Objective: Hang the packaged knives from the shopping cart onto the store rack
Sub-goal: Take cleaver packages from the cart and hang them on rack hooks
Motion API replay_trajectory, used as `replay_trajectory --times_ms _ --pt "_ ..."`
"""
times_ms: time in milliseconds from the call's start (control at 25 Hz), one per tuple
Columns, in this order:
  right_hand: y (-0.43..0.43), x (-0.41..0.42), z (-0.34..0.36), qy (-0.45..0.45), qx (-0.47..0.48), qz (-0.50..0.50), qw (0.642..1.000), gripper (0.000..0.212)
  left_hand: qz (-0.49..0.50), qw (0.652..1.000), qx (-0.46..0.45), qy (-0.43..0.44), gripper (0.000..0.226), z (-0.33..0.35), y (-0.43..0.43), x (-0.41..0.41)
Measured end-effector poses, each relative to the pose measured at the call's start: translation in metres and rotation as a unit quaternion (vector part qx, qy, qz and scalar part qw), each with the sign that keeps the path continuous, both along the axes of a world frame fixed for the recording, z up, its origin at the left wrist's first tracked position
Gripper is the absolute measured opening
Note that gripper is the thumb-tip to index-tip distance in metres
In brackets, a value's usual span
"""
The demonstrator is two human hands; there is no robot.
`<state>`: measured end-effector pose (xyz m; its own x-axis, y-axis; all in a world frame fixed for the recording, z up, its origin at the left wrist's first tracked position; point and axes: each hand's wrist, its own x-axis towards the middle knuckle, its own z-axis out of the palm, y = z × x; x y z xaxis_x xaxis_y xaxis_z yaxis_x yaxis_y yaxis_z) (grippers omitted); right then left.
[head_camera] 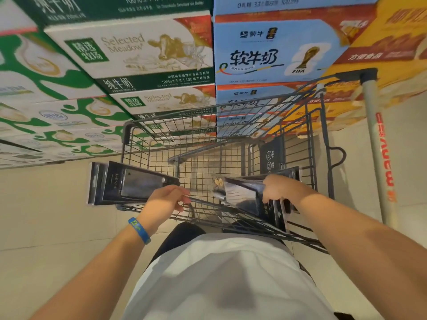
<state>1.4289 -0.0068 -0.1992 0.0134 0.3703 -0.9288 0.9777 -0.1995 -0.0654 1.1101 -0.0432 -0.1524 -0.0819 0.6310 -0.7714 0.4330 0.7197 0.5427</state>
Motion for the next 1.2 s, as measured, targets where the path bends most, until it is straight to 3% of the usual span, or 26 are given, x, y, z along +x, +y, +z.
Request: replay_trajectory --times_ms 200,280,400,520,600,680,760,840,920,1040,1200 --pt "0.021 -0.014 0.029 0.051 0.035 0.025 0.998 0.018 -0.005 1.000 0.016 -0.007 0.027 0.005 0.007 -0.006" --pt "0.028 -0.019 0.046 0.062 0.063 0.028 0.996 0.021 -0.019 1.000 0.015 -0.011 0.024 0.011 0.018 -0.003" --pt "0.042 -0.026 0.077 0.077 0.104 0.043 0.991 0.027 -0.099 0.994 0.046 0.022 0.016 0.020 0.037 0.001" --pt "0.057 -0.036 0.118 0.088 0.119 0.063 0.987 0.018 -0.167 0.980 0.097 0.039 0.012 0.031 0.053 -0.001" --pt "0.068 -0.043 0.151 0.084 0.135 0.054 0.986 0.027 -0.171 0.975 0.142 0.016 0.032 0.038 0.060 -0.006" --pt "0.076 -0.051 0.188 0.090 0.176 0.063 0.978 0.034 -0.221 0.955 0.196 0.026 0.070 0.047 0.073 -0.013" --pt "0.084 -0.063 0.229 0.103 0.226 0.071 0.966 0.030 -0.327 0.912 0.235 0.078 0.108 0.060 0.097 -0.016" --pt "0.091 -0.079 0.271 0.104 0.267 0.079 0.955 0.024 -0.388 0.871 0.288 0.090 0.125 0.079 0.118 -0.014" --pt "0.092 -0.096 0.310 0.089 0.294 0.097 0.947 0.028 -0.364 0.866 0.340 0.043 0.115 0.097 0.132 -0.015" --pt "0.082 -0.111 0.348 0.066 0.313 0.104 0.942 0.030 -0.385 0.839 0.385 -0.013 0.080 0.114 0.132 -0.024" --pt "0.058 -0.122 0.362 0.069 0.376 0.070 0.922 0.025 -0.387 0.833 0.366 -0.149 0.059 0.111 0.112 -0.028"
